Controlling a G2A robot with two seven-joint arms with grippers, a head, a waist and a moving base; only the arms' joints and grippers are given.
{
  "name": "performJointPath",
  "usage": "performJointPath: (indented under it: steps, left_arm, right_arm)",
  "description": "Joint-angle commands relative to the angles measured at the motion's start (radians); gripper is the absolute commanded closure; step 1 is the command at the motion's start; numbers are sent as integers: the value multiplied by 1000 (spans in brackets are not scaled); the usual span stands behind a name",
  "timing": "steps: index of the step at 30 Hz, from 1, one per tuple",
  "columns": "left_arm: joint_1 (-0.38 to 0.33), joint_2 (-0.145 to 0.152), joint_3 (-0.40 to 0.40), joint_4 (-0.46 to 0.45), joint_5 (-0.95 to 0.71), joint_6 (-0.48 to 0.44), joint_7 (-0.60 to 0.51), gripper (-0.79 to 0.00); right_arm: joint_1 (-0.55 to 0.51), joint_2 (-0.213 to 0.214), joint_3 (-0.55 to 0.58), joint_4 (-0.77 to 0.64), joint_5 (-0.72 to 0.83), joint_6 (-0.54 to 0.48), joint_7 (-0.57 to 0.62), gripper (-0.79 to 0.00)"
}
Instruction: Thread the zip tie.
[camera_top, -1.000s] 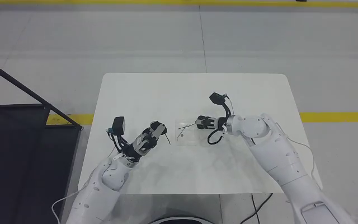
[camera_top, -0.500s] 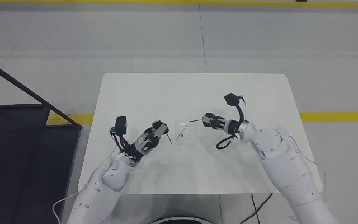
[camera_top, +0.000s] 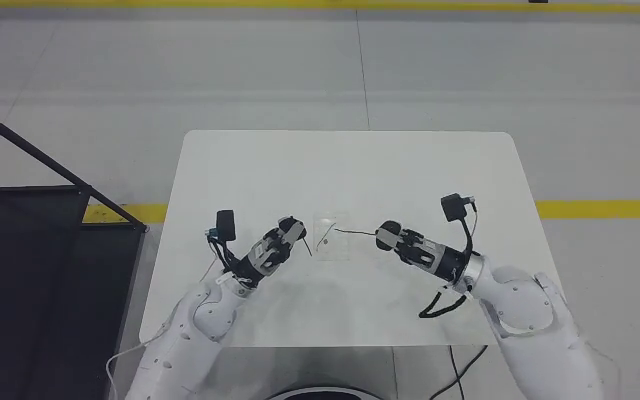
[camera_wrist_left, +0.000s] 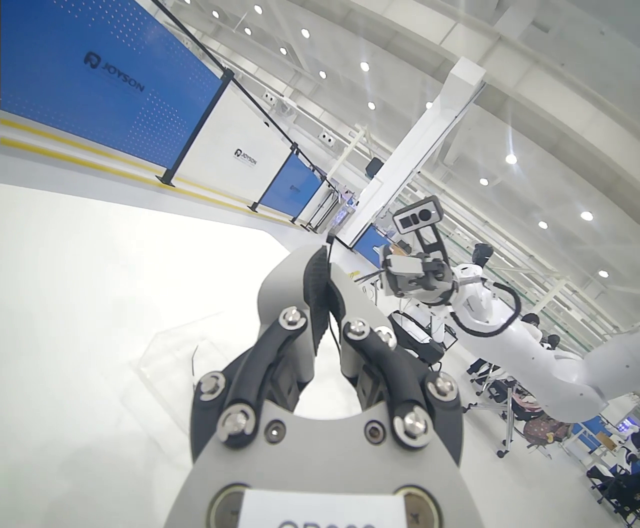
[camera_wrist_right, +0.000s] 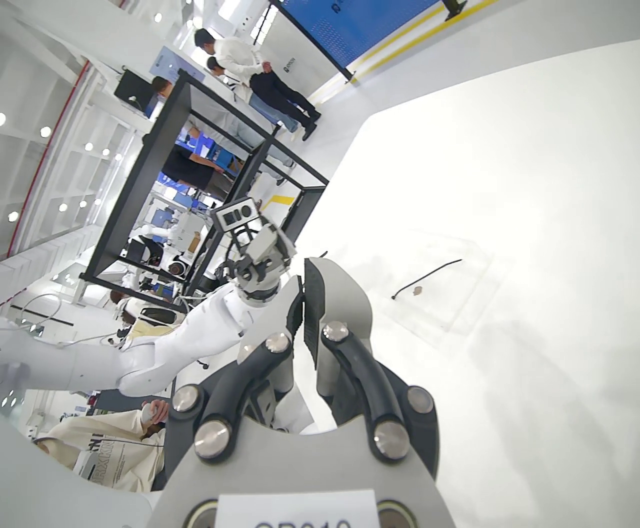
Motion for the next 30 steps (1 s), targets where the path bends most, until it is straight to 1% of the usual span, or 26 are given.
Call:
performJointPath:
  steps: [1,9,11,14,17,19,26,30]
  left_arm:
    - [0,0,0,0,0,0,-1,0]
    - [0,0,0,0,0,0,-1,0]
    - [-7,-1,17,-4,-2,26,-51,0]
    - [-43,-10,43,-16,22,106,-66,0]
    - [-62,-20,68,-19,74,155,-22,0]
    - [-73,-26,80,-9,99,163,17,0]
    - [-121,-44,116,69,167,141,139,0]
    - [-140,-52,130,111,197,136,174,0]
  right_arm:
    - [1,0,-1,1,0,4,1,0]
    - [1,0,-1,1,0,4,1,0]
    - [1,0,-1,1,0,4,1,0]
    - [9,-4,-14,7,49,26,-17,0]
    - [35,-6,-17,42,134,19,-2,0]
    - [39,-6,-13,61,182,17,-1,0]
    - [30,-10,-14,103,295,33,-23,0]
    - [34,-10,-17,117,306,53,-12,0]
